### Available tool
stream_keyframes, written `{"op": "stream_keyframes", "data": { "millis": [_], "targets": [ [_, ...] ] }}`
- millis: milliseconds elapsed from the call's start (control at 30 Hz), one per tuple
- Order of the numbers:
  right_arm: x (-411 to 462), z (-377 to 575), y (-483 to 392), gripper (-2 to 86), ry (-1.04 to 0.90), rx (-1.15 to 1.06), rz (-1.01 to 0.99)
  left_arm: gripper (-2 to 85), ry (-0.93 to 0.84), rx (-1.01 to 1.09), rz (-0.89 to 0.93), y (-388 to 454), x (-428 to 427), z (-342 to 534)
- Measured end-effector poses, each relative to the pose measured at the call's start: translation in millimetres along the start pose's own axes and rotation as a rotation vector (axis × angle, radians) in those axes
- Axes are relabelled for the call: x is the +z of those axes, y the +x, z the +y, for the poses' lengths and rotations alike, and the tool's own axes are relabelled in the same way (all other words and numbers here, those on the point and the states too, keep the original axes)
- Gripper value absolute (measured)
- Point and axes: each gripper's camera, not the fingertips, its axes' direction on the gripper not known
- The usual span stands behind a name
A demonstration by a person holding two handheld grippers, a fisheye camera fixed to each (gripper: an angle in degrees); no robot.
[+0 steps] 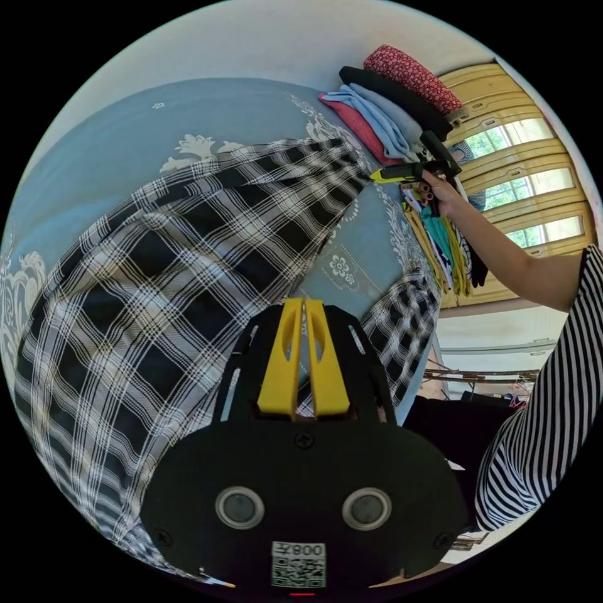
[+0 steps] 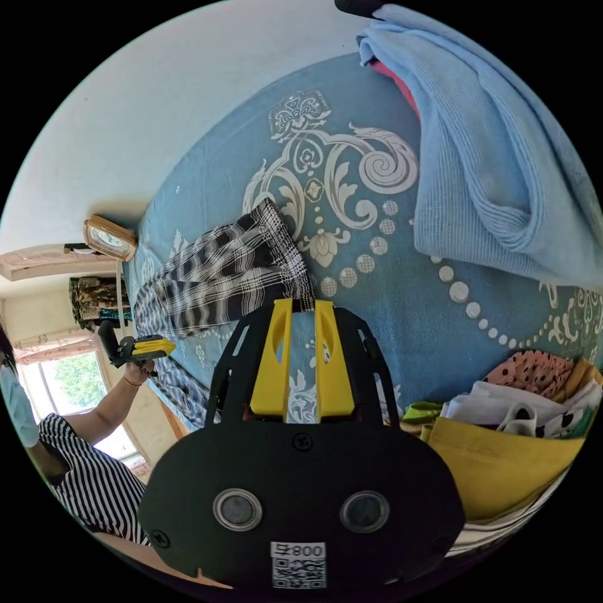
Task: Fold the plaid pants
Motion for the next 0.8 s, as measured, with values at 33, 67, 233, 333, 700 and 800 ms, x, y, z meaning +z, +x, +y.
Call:
{"op": "stream_keyframes", "data": {
  "millis": [33,67,233,333,700,800],
  "targets": [
    [-2.6,1.2,1.7,7.9,0.018,0.013,-0.001,2.4,-0.001,0.0,0.016,-0.1,-1.7,3.4],
    [-4.6,2.0,2.0,8.0,0.031,0.018,0.005,2.5,-0.003,0.001,0.017,0.3,-2.8,4.9],
    [-18.9,-4.8,-24.9,9.7,0.147,-0.098,0.107,4.2,0.053,0.043,-0.074,13.6,-20.6,16.4],
    [-2.9,-27.7,-50.7,9.8,0.124,-0.212,0.169,4.5,0.021,0.062,-0.153,17.5,-18.3,17.9],
    [38.0,-58.7,-53.2,4.2,0.103,-0.214,0.353,0.8,-0.017,0.064,-0.16,28.8,-28.3,43.2],
    [29.7,-59.7,-38.0,3.3,0.146,-0.19,0.271,0.7,-0.012,0.096,-0.178,38.5,-40.0,53.1]
  ]
}}
